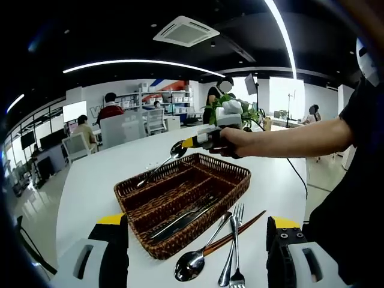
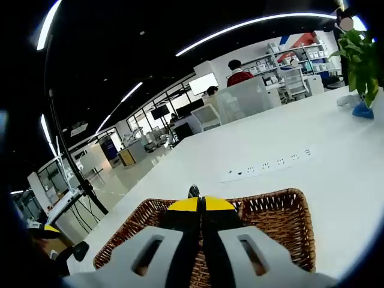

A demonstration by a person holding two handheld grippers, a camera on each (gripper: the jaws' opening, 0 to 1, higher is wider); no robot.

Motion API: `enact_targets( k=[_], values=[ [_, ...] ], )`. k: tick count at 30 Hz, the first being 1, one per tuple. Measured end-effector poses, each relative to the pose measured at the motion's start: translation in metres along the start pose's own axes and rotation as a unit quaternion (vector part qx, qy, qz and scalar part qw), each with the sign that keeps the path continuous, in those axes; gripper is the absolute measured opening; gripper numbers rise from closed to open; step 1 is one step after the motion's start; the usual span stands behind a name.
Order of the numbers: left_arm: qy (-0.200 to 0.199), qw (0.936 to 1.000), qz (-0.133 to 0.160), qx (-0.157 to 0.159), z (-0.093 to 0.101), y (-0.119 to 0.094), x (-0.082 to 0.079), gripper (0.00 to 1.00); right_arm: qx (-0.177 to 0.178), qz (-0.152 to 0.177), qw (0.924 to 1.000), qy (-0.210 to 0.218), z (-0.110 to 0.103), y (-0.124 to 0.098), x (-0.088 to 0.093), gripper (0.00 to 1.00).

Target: Arrange the knives, forks, and spoons in their matching storage slots by inserting each utensil handle-first until every utensil is classified and aligned in the correct compartment

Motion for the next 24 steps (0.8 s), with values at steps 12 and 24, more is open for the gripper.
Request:
enact_targets(
  k=[12,24],
  values=[
    [-0.004,1.0,0.0,0.001,-0.001,0.004,-0.002,1.0,0.026,-0.009,0.9994,-0.022,-0.001,0.019,0.012,0.0],
    [-0.012,0.9997,-0.019,-0.001,-0.005,0.013,-0.004,1.0,0.069,-0.072,0.9905,-0.095,-0.001,0.033,0.03,0.02]
  ],
)
Point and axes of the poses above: the point that each gripper's makers call its tool centre point, and the gripper's own axes: y roughly forward along the fingers, z roughly to its right, x roughly out of its underside, the point moved 3 cm from there along -y, roughly backward along the fingers, and after that the axes turned 12 degrees about x, right-handed, at the moved point
